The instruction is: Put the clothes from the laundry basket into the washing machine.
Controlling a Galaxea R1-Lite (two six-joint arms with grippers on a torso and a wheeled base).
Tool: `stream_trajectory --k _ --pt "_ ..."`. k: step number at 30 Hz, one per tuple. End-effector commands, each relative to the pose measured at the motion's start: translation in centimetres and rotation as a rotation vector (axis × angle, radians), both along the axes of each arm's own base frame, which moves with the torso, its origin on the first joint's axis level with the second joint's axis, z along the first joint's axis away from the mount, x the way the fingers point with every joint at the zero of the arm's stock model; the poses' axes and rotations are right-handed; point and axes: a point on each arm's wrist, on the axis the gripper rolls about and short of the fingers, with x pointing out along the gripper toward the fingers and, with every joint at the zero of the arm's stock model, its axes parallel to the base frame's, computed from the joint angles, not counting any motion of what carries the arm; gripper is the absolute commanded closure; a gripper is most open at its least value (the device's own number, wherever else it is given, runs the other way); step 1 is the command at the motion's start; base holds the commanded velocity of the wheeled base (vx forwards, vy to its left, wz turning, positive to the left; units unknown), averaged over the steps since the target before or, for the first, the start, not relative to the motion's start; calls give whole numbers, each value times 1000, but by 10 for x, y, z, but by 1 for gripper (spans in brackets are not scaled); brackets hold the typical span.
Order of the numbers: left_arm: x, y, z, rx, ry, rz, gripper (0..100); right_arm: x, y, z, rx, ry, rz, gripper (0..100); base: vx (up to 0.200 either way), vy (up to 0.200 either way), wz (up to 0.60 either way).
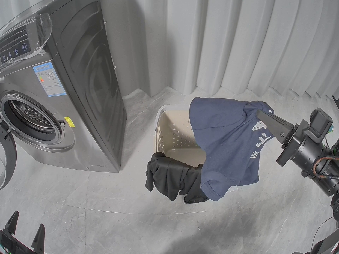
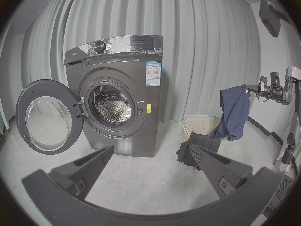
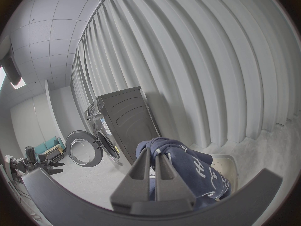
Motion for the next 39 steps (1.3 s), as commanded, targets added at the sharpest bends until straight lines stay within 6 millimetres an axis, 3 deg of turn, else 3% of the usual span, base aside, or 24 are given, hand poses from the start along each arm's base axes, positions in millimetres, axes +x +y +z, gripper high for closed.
stream_trajectory --k 1,39 --pt "0 0 -5 1 2 0 0 0 0 0 -1 1 2 100 0 200 0" --pt "0 0 -5 -7 2 2 0 0 2 3 7 -10 16 100 0 200 0"
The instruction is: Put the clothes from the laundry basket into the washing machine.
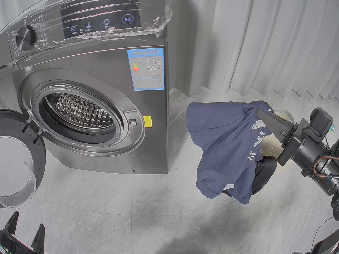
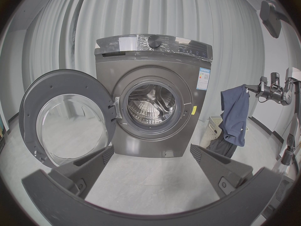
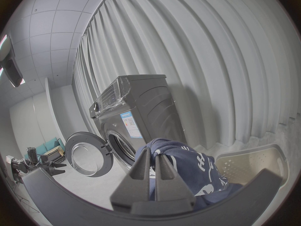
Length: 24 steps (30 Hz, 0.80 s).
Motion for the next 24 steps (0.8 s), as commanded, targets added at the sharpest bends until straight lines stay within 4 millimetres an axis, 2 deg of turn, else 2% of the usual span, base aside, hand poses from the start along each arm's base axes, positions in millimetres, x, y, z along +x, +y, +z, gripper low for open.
stream_trajectory --k 1,7,16,24 --pt "0 0 -5 0 3 1 0 0 0 1 2 -3 2 100 0 200 0" --pt "0 0 -5 0 3 1 0 0 1 2 4 -5 3 100 0 200 0" --pt "0 0 -5 0 3 1 0 0 1 4 20 -26 2 100 0 0 0" --pt "0 0 -5 0 3 1 0 1 1 2 15 -18 2 100 -200 0 0"
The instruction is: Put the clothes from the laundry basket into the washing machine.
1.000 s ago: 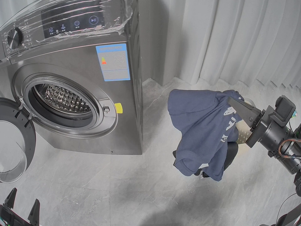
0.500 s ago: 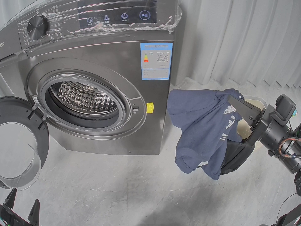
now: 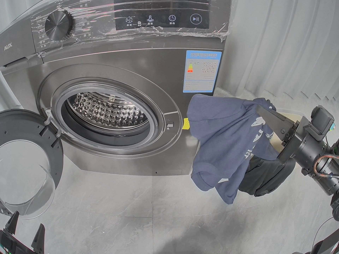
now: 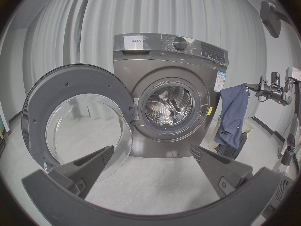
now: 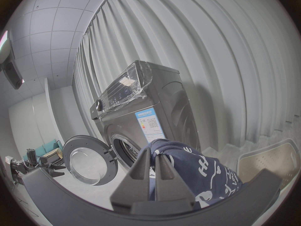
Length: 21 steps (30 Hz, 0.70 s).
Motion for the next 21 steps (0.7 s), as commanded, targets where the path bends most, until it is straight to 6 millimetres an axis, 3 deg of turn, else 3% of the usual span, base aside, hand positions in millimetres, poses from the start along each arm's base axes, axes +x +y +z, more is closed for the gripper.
stream_trajectory --k 1,7,16,21 --pt "0 0 -5 -1 2 0 0 1 0 -1 -2 3 1 100 -200 0 0" --pt "0 0 -5 -2 2 0 0 0 0 -2 -5 6 1 100 -200 0 0" --pt "0 0 -5 -2 2 0 0 0 0 -2 -6 8 1 100 0 0 0" --pt "0 0 -5 -2 2 0 0 0 0 -2 -6 8 1 100 0 200 0"
